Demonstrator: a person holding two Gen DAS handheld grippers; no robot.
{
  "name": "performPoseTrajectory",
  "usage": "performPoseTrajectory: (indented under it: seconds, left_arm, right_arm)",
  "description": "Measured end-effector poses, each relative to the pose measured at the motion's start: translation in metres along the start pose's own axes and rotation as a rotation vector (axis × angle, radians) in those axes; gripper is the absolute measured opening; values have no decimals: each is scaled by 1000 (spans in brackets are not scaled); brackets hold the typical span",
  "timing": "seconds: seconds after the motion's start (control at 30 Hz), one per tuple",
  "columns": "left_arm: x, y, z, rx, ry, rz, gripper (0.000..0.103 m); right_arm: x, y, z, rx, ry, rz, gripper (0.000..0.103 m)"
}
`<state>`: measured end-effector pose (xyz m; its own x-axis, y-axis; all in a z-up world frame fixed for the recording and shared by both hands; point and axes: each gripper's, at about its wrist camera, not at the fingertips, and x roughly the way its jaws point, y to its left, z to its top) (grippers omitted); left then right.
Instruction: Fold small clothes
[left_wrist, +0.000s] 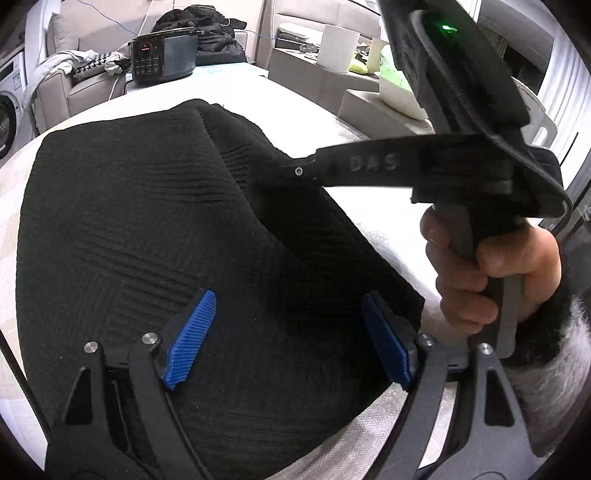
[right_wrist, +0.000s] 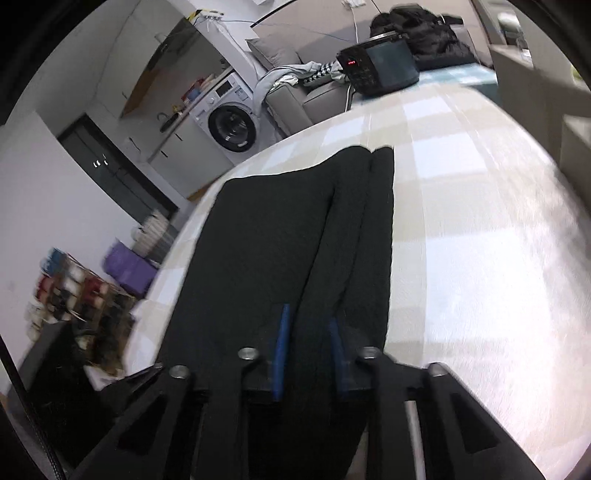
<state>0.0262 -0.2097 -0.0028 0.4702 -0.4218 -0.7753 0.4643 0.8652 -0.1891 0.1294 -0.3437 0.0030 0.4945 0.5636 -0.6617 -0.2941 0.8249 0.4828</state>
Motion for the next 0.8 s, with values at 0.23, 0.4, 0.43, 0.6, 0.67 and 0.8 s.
performPoseTrajectory:
  seconds: [0.23,0.4,0.43,0.6,0.67,0.8]
  left_arm:
    - [-3,0,-4,8,-13,1,79]
    - [-7,6,13,6,-53,35,79]
    - [-2,8,16,11,-49,47,79]
    - [17,4,23,42,-11,60,79]
    - [17,2,21,50,-10,62,79]
    - [18,3,22,40,-8,45,79]
  right_arm:
    - [3,-7,-5,-4,31,-55,5]
    - [4,-14,14,51,25,4,17]
    - [4,-15,20,60,12,0,17]
    - [29,-23,48,97,17,-13,17]
    - [42,-25,56,94,23,-45,12]
    - [35,-18,65,53,-38,-53,6]
